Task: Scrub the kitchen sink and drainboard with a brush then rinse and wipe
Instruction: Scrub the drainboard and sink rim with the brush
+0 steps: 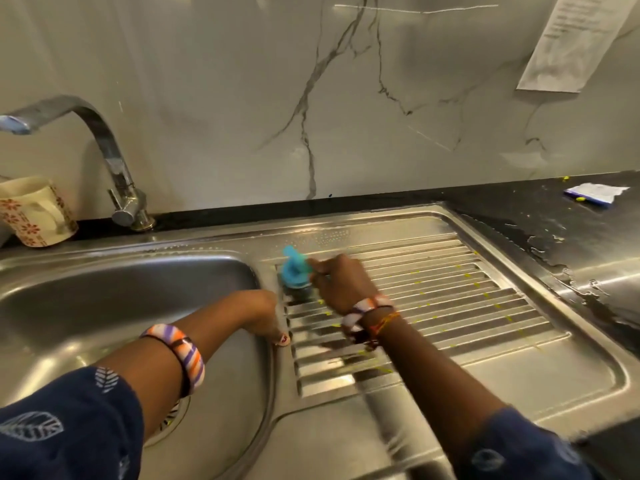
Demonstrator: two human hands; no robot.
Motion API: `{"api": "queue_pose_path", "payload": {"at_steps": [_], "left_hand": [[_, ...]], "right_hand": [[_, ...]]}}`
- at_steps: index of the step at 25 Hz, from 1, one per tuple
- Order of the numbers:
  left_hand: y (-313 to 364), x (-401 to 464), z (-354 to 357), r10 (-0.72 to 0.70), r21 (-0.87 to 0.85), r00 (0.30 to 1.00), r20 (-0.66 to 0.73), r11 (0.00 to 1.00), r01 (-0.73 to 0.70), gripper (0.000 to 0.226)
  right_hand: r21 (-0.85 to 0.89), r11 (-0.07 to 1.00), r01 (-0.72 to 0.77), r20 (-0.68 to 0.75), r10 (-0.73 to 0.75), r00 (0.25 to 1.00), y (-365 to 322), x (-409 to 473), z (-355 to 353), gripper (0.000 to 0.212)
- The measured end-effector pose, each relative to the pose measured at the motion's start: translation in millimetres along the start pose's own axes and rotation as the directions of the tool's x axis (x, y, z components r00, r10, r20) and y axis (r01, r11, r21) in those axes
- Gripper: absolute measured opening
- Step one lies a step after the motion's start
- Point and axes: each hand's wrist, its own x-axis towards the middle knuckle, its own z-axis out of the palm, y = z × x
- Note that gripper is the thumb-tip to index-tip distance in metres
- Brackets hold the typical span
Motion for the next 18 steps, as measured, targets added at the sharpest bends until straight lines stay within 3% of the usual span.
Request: {"api": "queue_pose_path", "payload": {"at_steps": [2, 5, 8, 11, 14, 16, 18], "left_hand": [[1, 0, 5, -0.037, -0.02, 0.999, -0.026, 0.999, 0.036, 0.037], [-7, 8, 12, -0.049, -0.209, 0.999, -0.001, 0.977, 0.048, 0.025], [-12, 14, 14, -0.024, -0.266, 1.0, 0.01, 0.964, 0.026, 0.032], [-12, 15, 13, -0.016, -0.278, 1.0, 0.025, 0.96, 0.023, 0.033], [-11, 10, 15, -0.005, -0.332, 1.0, -0.012, 0.943, 0.001, 0.027], [-15, 5, 19, 0.023, -0.426, 0.998, -0.054, 0.904, -0.044, 0.02], [-18, 2, 25, 0.04, -0.505, 0.995, -0.093, 0.859, -0.082, 0.02]], "right_hand": [[0.049, 0.998, 0.041, 0.041, -0.043, 0.998, -18, 2, 15, 0.033], [0.049, 0.999, 0.006, 0.059, -0.009, 0.998, 17, 5, -12, 0.034], [-0.039, 0.978, -0.205, -0.057, 0.203, 0.977, 88, 3, -70, 0.033], [-0.137, 0.88, -0.454, -0.207, 0.423, 0.882, 154, -3, -130, 0.032], [-0.171, 0.782, -0.6, -0.298, 0.539, 0.788, 185, -5, -158, 0.033], [-0.166, 0.775, -0.609, -0.302, 0.548, 0.78, 173, -4, -148, 0.033], [-0.198, 0.825, -0.53, -0.289, 0.468, 0.836, 137, -5, -120, 0.033]]}}
